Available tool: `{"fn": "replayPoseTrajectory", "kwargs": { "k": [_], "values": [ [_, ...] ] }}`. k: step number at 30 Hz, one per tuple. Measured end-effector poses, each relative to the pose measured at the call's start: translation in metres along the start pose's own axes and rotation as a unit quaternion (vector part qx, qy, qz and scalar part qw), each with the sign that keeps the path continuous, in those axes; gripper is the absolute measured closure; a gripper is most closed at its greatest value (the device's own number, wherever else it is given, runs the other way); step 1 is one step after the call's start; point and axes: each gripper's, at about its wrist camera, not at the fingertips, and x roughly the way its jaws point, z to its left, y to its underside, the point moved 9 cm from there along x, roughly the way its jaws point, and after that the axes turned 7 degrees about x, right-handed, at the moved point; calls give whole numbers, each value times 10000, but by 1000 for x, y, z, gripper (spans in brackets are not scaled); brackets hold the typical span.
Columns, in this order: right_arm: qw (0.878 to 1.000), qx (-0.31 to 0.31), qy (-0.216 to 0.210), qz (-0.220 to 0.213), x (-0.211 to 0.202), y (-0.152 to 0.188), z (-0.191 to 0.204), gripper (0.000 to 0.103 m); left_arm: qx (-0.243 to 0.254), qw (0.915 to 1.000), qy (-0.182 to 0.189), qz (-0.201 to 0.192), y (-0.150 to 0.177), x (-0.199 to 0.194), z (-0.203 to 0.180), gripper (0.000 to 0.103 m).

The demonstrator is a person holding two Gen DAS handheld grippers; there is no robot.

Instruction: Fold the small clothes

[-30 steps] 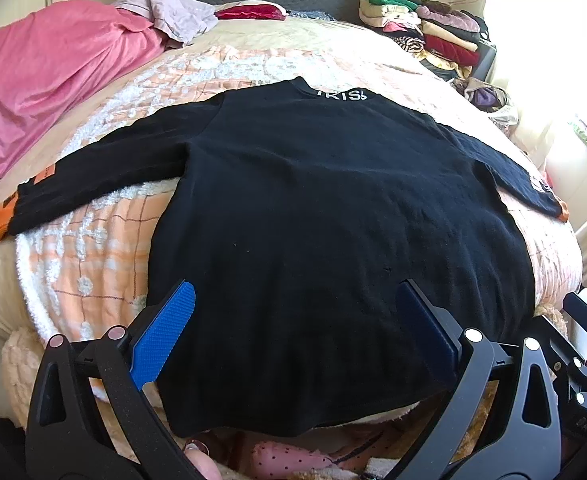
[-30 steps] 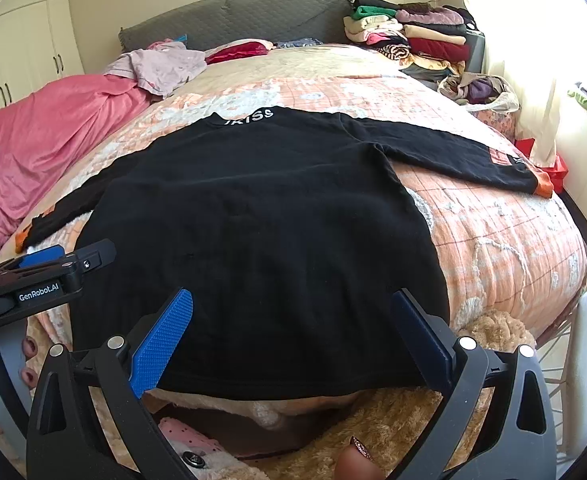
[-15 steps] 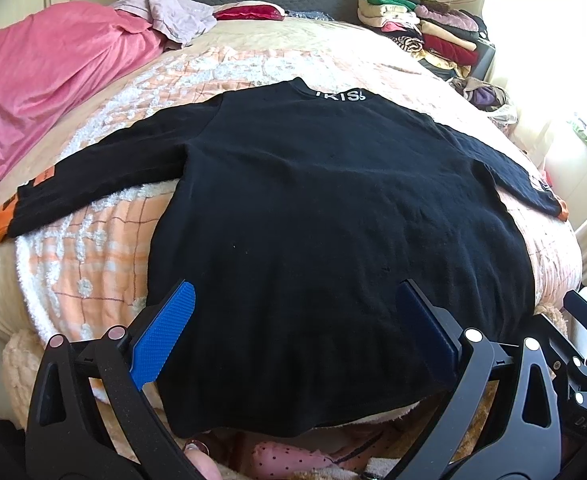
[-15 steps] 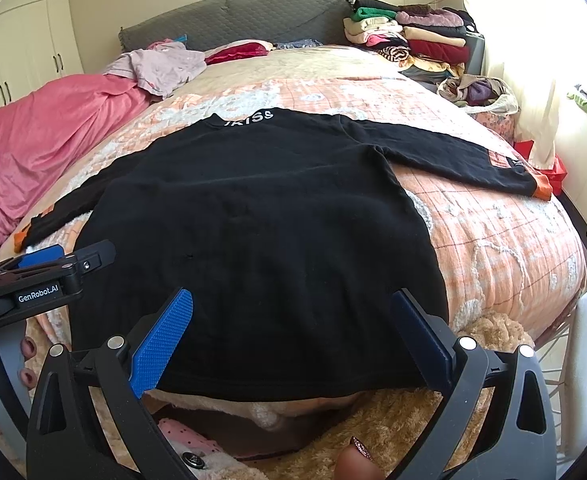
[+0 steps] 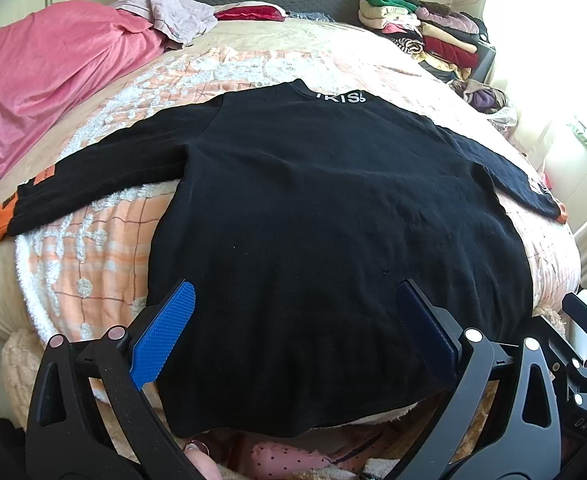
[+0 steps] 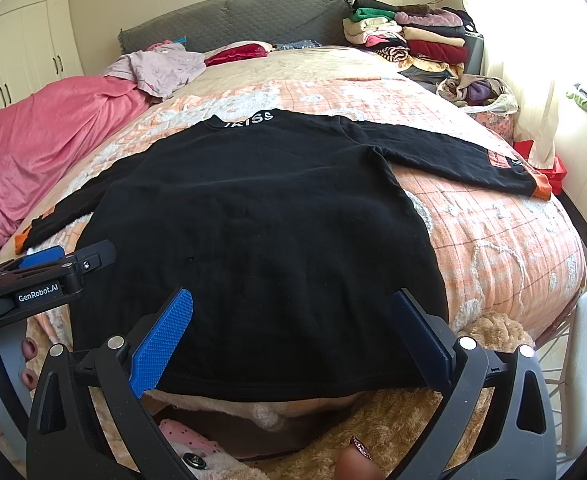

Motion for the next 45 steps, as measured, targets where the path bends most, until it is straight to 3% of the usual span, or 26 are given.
{"fn": "replayPoseTrajectory", "kwargs": {
  "k": [20, 45],
  "values": [
    [9999, 95, -6, -66, -1, -15, -2, 4, 64, 10000, 53, -26, -12, 0, -2, 8],
    [9992, 369, 157, -42, 58, -104, -19, 4, 139, 9998, -91, 72, -94, 53, 8, 8]
  ]
}}
